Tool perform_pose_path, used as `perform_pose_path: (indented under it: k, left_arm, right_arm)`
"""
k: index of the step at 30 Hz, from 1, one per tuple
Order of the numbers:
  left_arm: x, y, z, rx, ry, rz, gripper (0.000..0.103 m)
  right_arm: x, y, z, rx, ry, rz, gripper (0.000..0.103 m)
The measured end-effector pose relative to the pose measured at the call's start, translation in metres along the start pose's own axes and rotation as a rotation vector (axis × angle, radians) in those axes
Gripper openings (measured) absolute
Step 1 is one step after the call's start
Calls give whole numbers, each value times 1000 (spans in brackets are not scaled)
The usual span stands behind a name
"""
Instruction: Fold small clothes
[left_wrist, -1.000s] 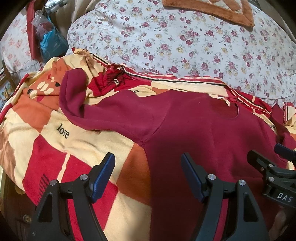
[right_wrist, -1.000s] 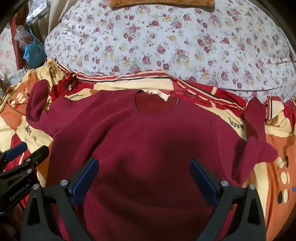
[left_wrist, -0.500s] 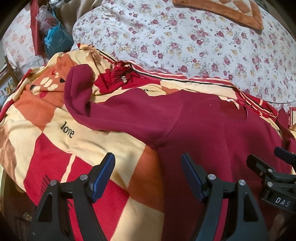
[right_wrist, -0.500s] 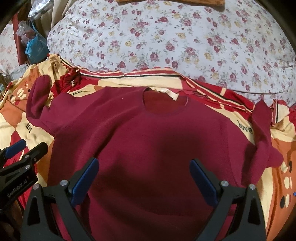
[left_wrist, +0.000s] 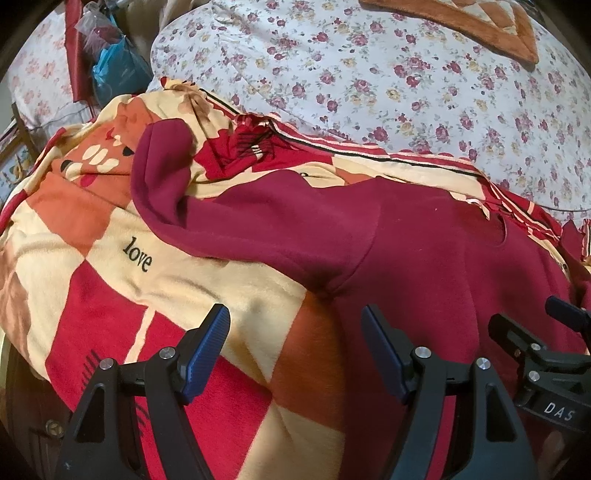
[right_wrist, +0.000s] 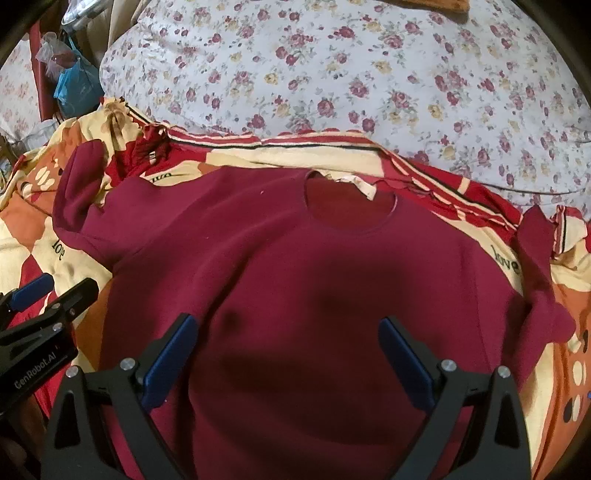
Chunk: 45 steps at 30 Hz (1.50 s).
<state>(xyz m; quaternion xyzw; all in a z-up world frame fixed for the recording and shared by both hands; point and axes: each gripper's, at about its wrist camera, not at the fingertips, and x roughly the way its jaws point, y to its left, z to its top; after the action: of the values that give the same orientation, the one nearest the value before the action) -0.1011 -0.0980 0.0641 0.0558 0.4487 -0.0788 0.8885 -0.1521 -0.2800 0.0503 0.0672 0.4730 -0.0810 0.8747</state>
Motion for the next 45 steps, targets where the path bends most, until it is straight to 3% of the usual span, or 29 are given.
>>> perform_pose_path:
  k: [11, 19, 24, 32, 35, 36, 37, 40, 45]
  left_arm:
    - [8, 18, 7, -32, 13, 14, 54]
    - [29, 83, 49, -142, 5, 107, 54]
    - [54, 138, 86, -248, -7, 168, 45]
    - [107, 190, 122, -333, 30, 198, 43]
    - [119, 191, 129, -306, 17, 203, 26]
    - [119, 189, 130, -289, 3, 201, 12]
    - [121, 186, 132, -273, -8, 151, 2]
    - [120, 183, 133, -269, -4, 85, 0]
    - [83, 160, 130, -259, -55, -53, 0]
  right_arm:
    - [3, 7, 0, -12, 8, 12, 101]
    - [5, 10, -1, -15, 21, 35, 101]
    - [5, 9, -1, -11, 25, 43, 101]
    - [9, 13, -3, -9, 44, 71, 101]
    - [10, 13, -2, -10, 48, 73, 101]
    - [11, 13, -2, -9, 50, 73, 101]
    - [11, 12, -2, -5, 52, 73, 101]
    - [12, 9, -3, 7, 57, 76, 101]
    - [6, 3, -4, 17, 50, 75, 101]
